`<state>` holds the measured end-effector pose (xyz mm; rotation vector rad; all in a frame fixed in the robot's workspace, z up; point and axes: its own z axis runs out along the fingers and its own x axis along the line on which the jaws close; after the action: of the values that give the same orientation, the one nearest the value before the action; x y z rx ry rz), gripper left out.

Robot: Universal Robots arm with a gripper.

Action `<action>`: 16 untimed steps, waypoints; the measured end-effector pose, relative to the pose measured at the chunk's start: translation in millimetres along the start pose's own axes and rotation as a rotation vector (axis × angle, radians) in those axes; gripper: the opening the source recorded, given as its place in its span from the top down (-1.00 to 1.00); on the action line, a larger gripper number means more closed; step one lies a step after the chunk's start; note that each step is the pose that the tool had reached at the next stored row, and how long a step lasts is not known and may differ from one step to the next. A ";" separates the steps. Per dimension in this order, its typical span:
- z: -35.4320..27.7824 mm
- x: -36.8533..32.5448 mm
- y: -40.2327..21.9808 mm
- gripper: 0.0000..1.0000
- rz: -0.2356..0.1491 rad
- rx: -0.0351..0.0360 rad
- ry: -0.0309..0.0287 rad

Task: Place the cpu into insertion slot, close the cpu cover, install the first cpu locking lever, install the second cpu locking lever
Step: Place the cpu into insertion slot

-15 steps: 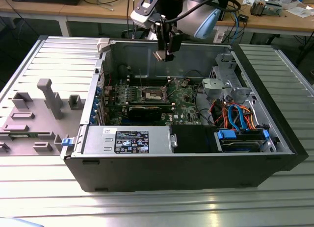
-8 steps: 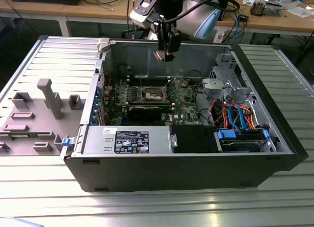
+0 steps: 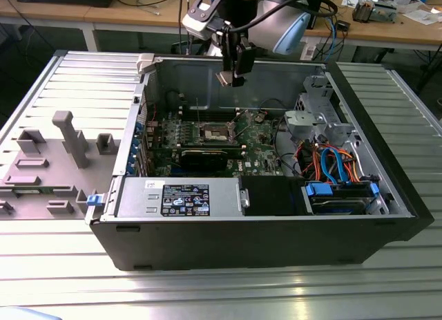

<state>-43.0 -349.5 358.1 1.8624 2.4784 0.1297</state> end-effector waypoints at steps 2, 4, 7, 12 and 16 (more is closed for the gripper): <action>0.1 0.0 0.0 -0.08 0.015 -0.0003 -0.0012; 0.1 0.0 0.0 -0.08 0.025 -0.0005 -0.0022; 0.2 0.0 0.0 -0.08 0.040 -0.0007 -0.0036; 0.2 0.0 0.0 -0.08 0.049 -0.0010 -0.0044; 0.2 0.0 0.0 -0.08 0.052 -0.0010 -0.0046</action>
<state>-43.0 -349.5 357.9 1.9248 2.4276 0.1280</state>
